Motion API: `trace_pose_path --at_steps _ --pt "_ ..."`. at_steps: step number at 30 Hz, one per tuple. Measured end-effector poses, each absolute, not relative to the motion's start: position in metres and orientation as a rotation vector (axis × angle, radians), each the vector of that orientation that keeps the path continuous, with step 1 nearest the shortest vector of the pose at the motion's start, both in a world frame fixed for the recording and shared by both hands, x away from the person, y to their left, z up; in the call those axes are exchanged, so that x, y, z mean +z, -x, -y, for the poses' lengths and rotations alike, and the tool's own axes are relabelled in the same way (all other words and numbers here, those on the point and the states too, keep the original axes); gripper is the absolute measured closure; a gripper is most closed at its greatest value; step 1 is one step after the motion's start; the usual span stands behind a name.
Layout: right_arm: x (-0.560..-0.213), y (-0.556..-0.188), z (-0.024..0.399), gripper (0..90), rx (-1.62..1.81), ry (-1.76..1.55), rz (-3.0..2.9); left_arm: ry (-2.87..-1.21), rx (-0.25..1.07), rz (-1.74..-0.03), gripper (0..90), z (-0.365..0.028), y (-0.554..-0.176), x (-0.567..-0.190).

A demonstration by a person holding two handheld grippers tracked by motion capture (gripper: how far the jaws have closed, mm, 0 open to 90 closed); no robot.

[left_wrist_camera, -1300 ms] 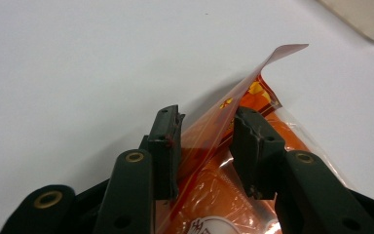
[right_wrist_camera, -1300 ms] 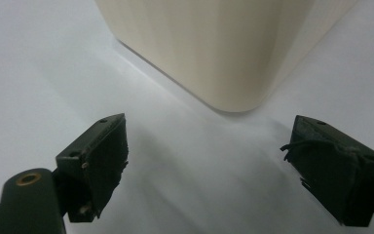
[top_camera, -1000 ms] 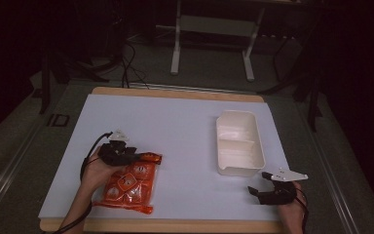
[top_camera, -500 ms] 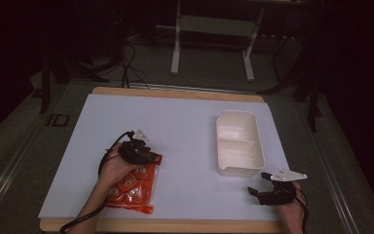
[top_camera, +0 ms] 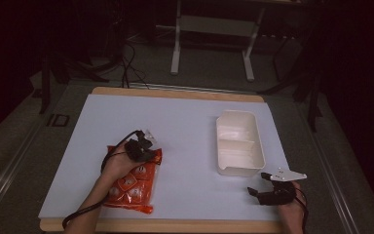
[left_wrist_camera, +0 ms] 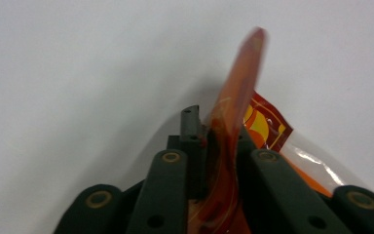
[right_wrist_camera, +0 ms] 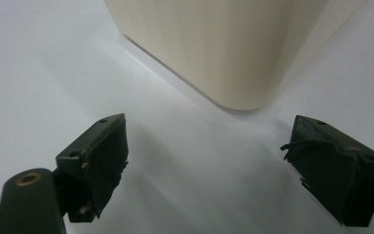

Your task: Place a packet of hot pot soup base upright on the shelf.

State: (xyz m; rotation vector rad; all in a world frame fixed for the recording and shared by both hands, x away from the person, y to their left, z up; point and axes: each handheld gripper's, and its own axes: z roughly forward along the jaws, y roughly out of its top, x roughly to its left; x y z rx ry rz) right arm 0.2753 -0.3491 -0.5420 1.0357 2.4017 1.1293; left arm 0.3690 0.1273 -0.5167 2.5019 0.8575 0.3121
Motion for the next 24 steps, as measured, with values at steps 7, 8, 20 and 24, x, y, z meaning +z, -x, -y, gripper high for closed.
trace_pose_path --at_steps 7,8,20,24 --pt "-0.542 -0.275 0.349 14.4 1.131 -1.036 -2.403 -2.448 0.270 -0.878 88.7 -0.134 -0.372 -0.509" --pt "-0.542 -0.275 0.349 14.4 1.132 -1.036 -2.403 -2.437 0.267 -0.883 88.7 -0.135 -0.372 -0.508" --pt "-0.542 -0.276 0.349 14.4 1.130 -1.037 -2.405 -2.319 0.292 -0.923 89.1 -0.149 -0.371 -0.461" --pt "-0.542 -0.276 0.349 14.4 1.131 -1.037 -2.405 -2.287 0.319 -0.914 89.0 -0.149 -0.368 -0.437"
